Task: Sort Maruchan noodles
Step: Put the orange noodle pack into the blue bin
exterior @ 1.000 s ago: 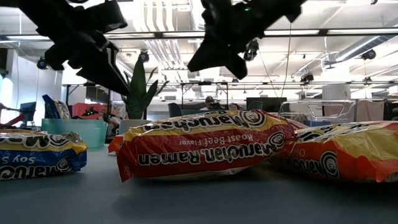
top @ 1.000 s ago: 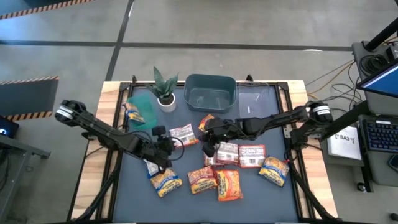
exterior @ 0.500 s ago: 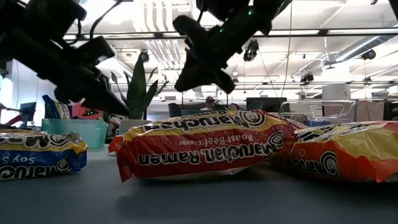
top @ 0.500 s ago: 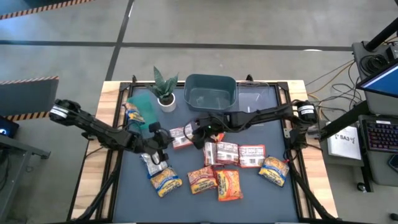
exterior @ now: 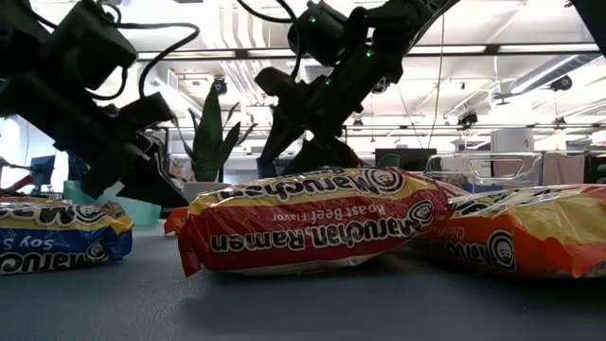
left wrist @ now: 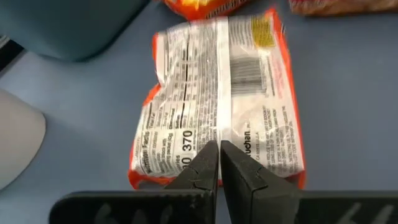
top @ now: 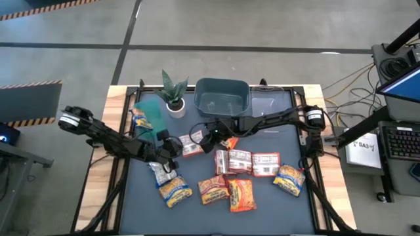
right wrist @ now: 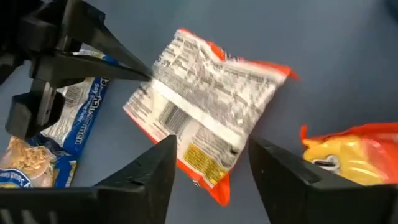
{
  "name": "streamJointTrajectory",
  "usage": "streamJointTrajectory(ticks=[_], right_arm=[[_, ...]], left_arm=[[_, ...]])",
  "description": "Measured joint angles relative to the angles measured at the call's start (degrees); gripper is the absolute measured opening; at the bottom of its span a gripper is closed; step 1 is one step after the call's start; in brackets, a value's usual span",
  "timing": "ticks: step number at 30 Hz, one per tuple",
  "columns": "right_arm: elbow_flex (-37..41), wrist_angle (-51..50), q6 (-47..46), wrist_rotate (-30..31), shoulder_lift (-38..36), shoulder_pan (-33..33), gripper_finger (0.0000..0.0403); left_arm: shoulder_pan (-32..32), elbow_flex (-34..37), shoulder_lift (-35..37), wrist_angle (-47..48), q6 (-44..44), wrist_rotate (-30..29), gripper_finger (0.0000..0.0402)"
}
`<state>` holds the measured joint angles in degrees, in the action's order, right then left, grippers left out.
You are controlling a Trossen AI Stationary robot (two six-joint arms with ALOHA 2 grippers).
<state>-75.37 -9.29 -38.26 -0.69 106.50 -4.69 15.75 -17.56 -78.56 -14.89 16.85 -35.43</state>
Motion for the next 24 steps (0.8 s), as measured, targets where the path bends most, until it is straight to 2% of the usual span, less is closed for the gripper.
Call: streamJointTrajectory(ticks=[10,16,24], right_arm=[[0.0,3.74,-3.1,-0.9,4.4,-0.22,0.0239],[0.02,7.94,-4.57,-4.79,7.36,-1.26,0.0257],[-0.02,14.14,-4.93,-7.68,8.69,-1.75,0.0268]], left_arm=[[-0.01,-0.13,-2.46,0.75,2.93,-0.29,0.0],[-0.07,0.02,-2.21,4.86,6.75,1.46,0.0],[-0.07,0.39,-2.26,5.02,9.34,1.94,0.0]])
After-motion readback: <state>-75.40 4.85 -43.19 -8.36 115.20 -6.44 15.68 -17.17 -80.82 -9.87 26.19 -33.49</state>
